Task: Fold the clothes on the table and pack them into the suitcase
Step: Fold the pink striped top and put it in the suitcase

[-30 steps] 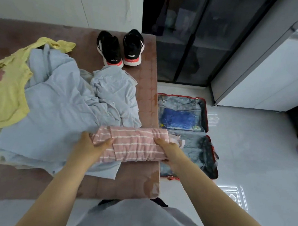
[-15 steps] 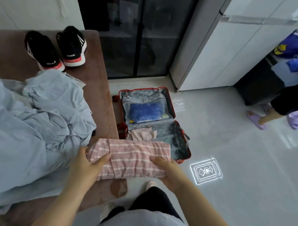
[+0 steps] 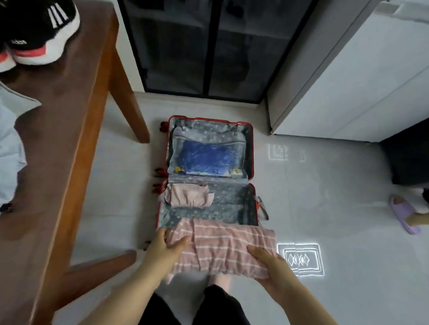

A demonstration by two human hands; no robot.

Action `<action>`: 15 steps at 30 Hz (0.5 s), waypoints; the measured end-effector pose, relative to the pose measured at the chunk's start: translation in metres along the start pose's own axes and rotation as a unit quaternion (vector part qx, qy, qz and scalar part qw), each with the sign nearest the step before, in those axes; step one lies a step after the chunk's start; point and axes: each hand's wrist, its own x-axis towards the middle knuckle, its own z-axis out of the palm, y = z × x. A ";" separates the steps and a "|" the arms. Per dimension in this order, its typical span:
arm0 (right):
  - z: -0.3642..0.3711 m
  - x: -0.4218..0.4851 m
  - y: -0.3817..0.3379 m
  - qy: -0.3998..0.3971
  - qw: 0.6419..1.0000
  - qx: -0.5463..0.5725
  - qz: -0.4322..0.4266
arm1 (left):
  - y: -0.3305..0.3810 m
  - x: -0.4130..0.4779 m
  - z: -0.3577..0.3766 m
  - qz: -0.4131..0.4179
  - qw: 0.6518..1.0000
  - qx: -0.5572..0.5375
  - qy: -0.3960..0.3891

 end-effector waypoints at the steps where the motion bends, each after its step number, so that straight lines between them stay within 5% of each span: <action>1: -0.016 0.013 -0.016 0.012 1.000 -0.016 0.001 | 0.007 0.009 0.024 -0.015 1.000 -0.016 -0.002; 8: -0.084 0.140 -0.078 0.047 0.998 -0.044 0.001 | 0.024 0.115 0.142 -0.033 0.999 -0.028 -0.011; 15: -0.098 0.378 -0.039 0.001 1.000 0.003 -0.025 | -0.054 0.328 0.213 0.013 0.998 0.002 0.063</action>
